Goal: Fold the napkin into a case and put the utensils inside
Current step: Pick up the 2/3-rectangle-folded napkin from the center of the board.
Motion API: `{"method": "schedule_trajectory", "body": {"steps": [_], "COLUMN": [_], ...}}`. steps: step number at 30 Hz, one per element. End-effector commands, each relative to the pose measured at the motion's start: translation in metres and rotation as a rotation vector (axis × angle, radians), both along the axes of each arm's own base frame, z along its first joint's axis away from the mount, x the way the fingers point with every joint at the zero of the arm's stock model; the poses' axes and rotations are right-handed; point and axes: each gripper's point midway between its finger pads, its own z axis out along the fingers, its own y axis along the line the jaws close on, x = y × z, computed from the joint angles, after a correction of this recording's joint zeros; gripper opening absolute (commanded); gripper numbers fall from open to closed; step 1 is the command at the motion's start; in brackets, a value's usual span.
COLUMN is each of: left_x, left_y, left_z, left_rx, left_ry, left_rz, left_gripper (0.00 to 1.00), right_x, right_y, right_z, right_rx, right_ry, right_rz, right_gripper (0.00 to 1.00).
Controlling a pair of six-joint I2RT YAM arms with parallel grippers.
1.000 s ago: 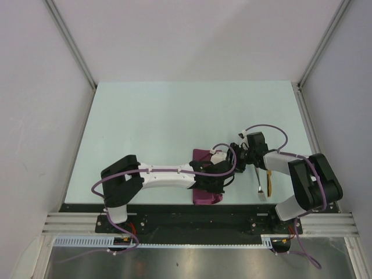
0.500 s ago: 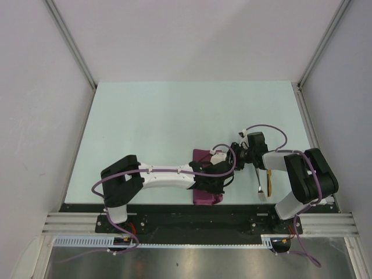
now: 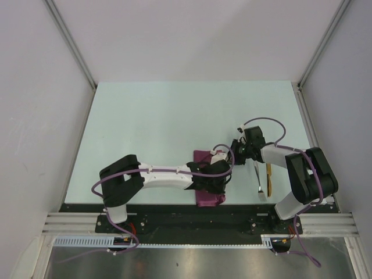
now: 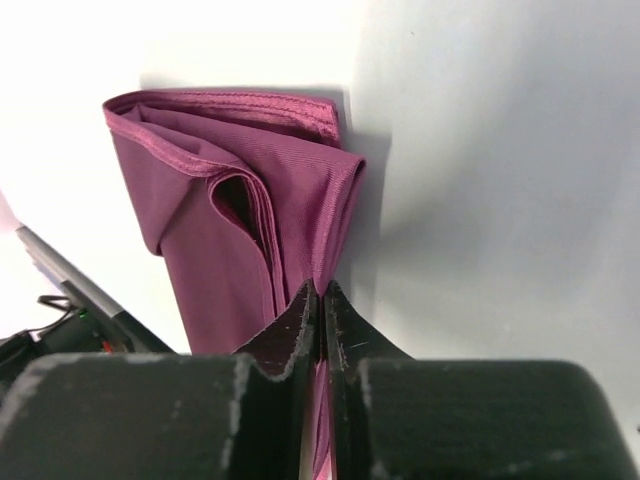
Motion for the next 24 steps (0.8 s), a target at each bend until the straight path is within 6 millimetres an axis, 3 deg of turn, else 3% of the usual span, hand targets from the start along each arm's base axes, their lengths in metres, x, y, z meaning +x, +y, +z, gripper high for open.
{"method": "schedule_trajectory", "body": {"steps": [1,3,15,24], "left_x": [-0.001,0.0,-0.008,-0.008], "left_y": [-0.011,-0.012,-0.004,0.003], "left_z": [0.031,0.033,0.03,0.03], "left_rx": [-0.135,-0.164,-0.263,-0.304], "left_ry": [-0.021,-0.019,0.005,0.0], "left_rz": [-0.032,-0.03,-0.056,-0.06], "left_gripper": [0.0,0.0,0.0,0.0], "right_x": [0.006,0.007,0.019,0.015], "right_y": [-0.002,0.0,0.023,0.049], "right_z": [0.014,0.017,0.042,0.041], "right_rx": [-0.07,-0.075,-0.173,-0.18], "right_ry": [-0.053,-0.053,-0.136,-0.114], "right_rz": [0.019,0.022,0.01,0.003], "right_gripper": [0.04,0.0,0.0,0.0]}}
